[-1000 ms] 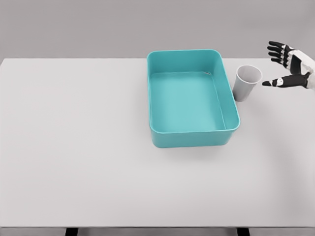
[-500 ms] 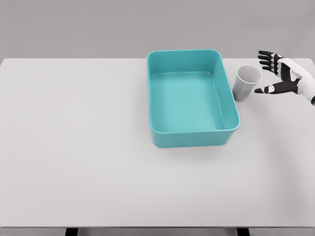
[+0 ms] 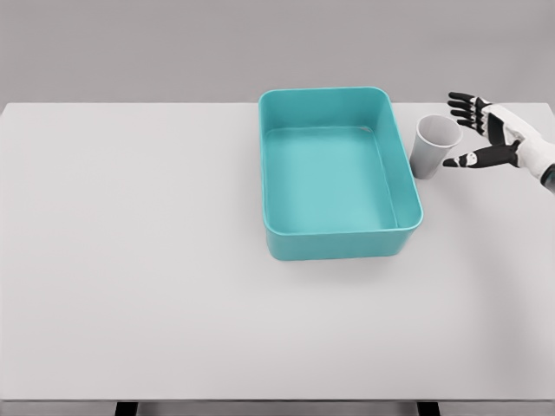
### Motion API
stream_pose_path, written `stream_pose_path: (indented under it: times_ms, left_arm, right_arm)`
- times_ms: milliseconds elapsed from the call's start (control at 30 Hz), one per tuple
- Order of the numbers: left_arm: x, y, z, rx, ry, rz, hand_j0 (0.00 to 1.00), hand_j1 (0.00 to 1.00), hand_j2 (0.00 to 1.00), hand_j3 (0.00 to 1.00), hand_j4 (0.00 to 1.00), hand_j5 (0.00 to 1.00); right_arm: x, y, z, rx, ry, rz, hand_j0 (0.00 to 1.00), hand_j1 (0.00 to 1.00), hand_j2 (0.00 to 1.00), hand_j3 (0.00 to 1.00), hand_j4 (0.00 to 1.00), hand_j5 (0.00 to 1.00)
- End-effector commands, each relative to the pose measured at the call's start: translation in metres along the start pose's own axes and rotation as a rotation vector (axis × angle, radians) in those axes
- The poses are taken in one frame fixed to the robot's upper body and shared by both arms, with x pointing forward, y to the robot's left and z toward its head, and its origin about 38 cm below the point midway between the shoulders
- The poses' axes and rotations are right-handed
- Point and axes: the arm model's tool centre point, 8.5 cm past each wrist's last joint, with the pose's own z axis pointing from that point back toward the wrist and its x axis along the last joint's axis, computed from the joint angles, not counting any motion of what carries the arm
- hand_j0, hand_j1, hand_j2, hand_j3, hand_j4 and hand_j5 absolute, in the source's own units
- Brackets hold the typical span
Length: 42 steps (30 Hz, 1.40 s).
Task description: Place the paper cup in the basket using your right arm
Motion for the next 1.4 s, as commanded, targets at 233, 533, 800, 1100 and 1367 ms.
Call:
stream_pose_path:
  times_ms: [233,533,800,1100,1367]
  left_arm:
    - [0.0,0.0,0.0,0.0,0.0,0.001,1.0,1.0,1.0,1.0,1.0,1.0]
    - [0.0,0.0,0.0,0.0,0.0,-0.001,1.0,1.0,1.0,1.0,1.0,1.0]
    - [0.0,0.0,0.0,0.0,0.0,0.001,1.0,1.0,1.0,1.0,1.0,1.0]
    - [0.0,0.0,0.0,0.0,0.0,-0.001,1.0,1.0,1.0,1.0,1.0,1.0]
    - [0.0,0.0,0.0,0.0,0.0,-0.001,1.0,1.0,1.0,1.0,1.0,1.0]
  right_arm:
    - [0.001,0.004,-0.005,0.004,-0.004,-0.004,1.0,1.0,1.0,1.0,1.0,1.0]
    - [0.002,0.007,-0.008,0.01,-0.003,0.002,1.0,1.0,1.0,1.0,1.0,1.0]
    - [0.003,0.011,-0.014,0.015,0.006,0.03,1.0,1.0,1.0,1.0,1.0,1.0]
    - [0.002,0.013,-0.019,0.018,0.016,0.04,1.0,1.0,1.0,1.0,1.0,1.0]
    - [0.003,0.014,-0.022,0.02,0.015,0.043,0.99,0.99,0.99,0.99,0.99,0.99]
